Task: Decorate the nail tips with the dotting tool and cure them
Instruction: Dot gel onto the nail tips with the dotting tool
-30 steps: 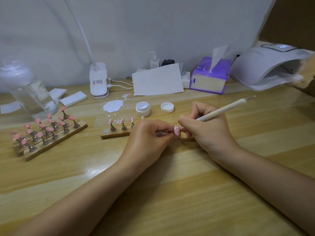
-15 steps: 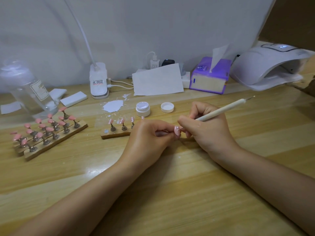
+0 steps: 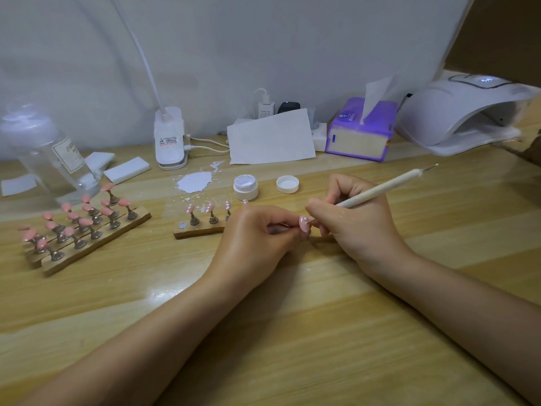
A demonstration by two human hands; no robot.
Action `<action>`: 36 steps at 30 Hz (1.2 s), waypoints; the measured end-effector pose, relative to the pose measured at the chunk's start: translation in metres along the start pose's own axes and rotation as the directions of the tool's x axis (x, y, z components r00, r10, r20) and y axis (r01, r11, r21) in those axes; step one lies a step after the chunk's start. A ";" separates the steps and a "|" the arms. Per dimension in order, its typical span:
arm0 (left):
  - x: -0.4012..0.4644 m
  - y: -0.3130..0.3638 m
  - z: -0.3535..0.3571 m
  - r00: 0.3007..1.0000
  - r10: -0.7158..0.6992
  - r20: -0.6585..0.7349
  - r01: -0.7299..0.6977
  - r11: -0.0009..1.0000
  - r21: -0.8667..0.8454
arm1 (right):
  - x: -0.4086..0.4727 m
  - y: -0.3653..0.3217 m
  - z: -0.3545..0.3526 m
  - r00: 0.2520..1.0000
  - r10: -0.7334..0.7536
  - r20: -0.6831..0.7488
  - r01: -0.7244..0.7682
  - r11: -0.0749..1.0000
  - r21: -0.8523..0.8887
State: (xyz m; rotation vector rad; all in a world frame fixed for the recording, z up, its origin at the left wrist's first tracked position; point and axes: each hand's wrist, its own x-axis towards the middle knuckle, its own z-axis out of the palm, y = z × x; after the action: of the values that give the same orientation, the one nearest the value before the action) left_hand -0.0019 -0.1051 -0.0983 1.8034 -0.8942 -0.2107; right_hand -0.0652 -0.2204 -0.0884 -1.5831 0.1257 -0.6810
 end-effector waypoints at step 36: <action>0.000 0.003 0.000 0.999 0.047 0.026 -0.046 0.999 -0.023 | 0.002 0.002 -0.002 1.000 -0.013 0.028 0.012 1.000 0.029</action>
State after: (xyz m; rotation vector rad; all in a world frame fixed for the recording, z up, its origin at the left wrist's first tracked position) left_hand -0.0034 -0.1055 -0.0952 1.7611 -0.9481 -0.2146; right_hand -0.0639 -0.2230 -0.0902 -1.5667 0.0852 -0.6672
